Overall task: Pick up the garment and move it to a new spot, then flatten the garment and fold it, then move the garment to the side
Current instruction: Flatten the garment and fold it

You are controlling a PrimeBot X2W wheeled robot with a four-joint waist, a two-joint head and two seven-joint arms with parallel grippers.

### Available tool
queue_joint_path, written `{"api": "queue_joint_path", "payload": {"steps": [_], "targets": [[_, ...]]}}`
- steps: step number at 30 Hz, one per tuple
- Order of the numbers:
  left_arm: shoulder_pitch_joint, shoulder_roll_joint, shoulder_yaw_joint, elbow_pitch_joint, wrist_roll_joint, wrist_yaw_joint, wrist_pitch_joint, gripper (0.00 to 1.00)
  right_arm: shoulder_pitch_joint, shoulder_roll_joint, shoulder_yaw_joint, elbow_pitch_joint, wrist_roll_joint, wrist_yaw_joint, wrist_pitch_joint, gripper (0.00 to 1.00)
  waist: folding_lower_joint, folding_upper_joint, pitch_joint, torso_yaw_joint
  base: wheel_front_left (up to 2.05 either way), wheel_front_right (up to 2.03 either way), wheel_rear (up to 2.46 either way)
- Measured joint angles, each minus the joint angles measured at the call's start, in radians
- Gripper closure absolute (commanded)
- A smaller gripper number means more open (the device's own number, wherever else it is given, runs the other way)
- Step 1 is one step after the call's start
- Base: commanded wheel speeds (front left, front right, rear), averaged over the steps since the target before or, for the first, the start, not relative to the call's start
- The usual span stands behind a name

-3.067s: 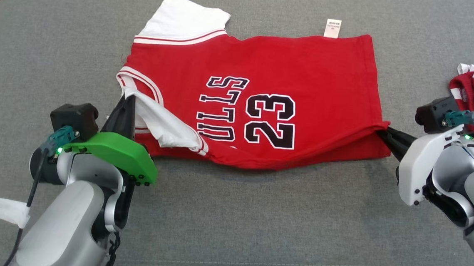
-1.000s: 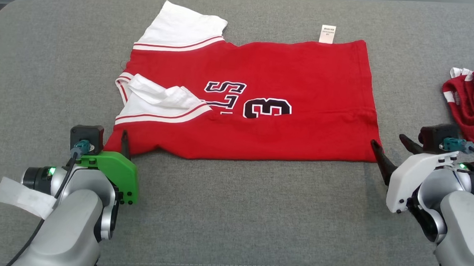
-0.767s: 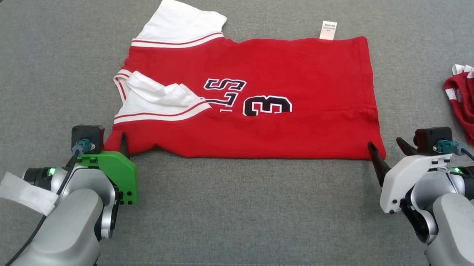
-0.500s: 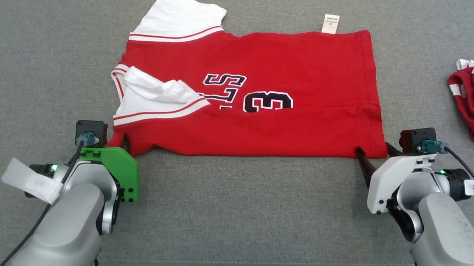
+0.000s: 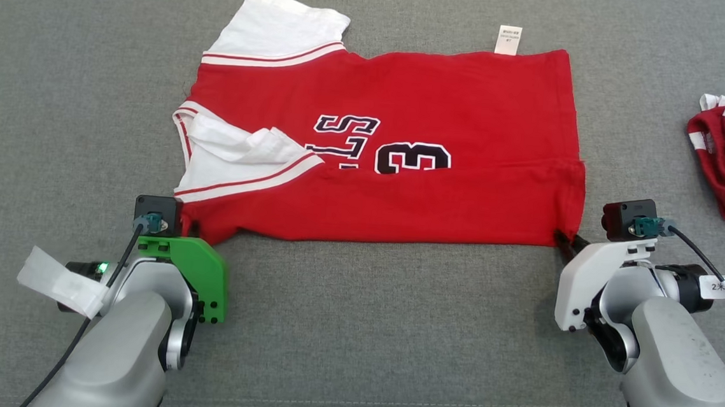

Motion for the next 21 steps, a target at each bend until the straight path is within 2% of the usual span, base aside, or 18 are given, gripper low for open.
{"api": "queue_joint_path", "payload": {"steps": [4,10,21], "targets": [[0.022,0.002,0.003,-0.005,-0.012,-0.008,-0.013,1.00,0.026,-0.009,-0.007,-0.015,0.040,0.000,0.000,1.00,0.0000,0.0000,-0.021,0.000,0.00,0.00,0.00],[0.076,0.004,-0.006,-0.040,-0.024,-0.016,-0.021,1.00,0.105,-0.057,-0.016,-0.091,0.084,0.000,0.047,1.00,0.0000,0.0000,-0.066,0.002,0.00,0.00,0.00],[0.205,0.036,-0.018,-0.156,-0.045,0.016,0.001,1.00,0.292,-0.081,-0.078,-0.267,0.115,0.000,0.174,1.00,0.0000,0.0000,-0.143,0.007,0.00,0.00,0.00]]}}
